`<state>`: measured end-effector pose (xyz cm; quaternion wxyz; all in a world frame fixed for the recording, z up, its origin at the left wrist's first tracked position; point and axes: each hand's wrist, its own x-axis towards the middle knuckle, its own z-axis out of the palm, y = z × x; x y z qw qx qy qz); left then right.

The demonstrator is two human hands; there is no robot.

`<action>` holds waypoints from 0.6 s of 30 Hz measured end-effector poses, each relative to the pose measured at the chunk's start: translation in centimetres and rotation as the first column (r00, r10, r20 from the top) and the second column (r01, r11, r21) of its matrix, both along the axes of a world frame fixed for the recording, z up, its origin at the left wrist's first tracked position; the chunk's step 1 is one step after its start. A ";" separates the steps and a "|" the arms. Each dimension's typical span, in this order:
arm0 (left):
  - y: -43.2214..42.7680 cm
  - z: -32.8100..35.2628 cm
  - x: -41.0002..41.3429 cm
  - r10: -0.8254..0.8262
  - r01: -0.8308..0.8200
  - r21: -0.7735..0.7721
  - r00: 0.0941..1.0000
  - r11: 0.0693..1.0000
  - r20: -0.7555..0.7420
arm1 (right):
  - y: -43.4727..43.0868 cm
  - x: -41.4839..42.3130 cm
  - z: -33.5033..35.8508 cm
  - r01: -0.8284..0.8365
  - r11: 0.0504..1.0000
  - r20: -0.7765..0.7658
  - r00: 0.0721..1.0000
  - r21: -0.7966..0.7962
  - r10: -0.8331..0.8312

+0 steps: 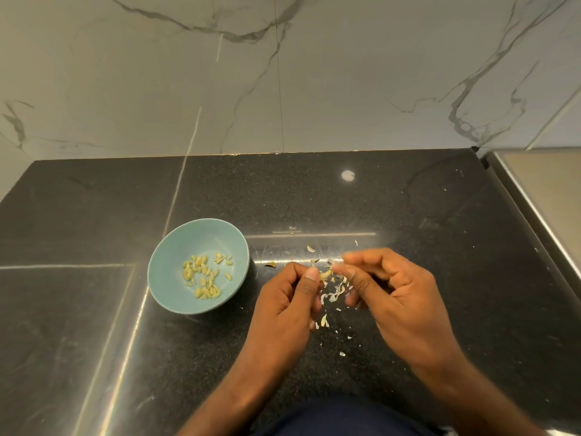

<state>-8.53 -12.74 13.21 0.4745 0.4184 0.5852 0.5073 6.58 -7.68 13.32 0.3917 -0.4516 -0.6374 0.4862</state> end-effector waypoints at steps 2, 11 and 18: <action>0.0 -0.5 -0.3 -0.004 0.011 0.061 0.992 0.998 -0.125 | 0.1 0.1 0.4 -0.048 0.995 -0.019 0.999 -0.088 0.046; -0.4 -0.9 -0.8 -0.034 0.098 0.174 0.941 0.980 -0.337 | -0.2 -0.8 -0.1 -0.209 0.977 0.189 0.959 -0.032 0.212; -0.2 -0.8 -1.8 -0.044 0.255 0.237 0.760 0.937 -0.648 | 0.0 -0.8 0.4 -0.284 0.944 0.081 0.950 -0.171 0.301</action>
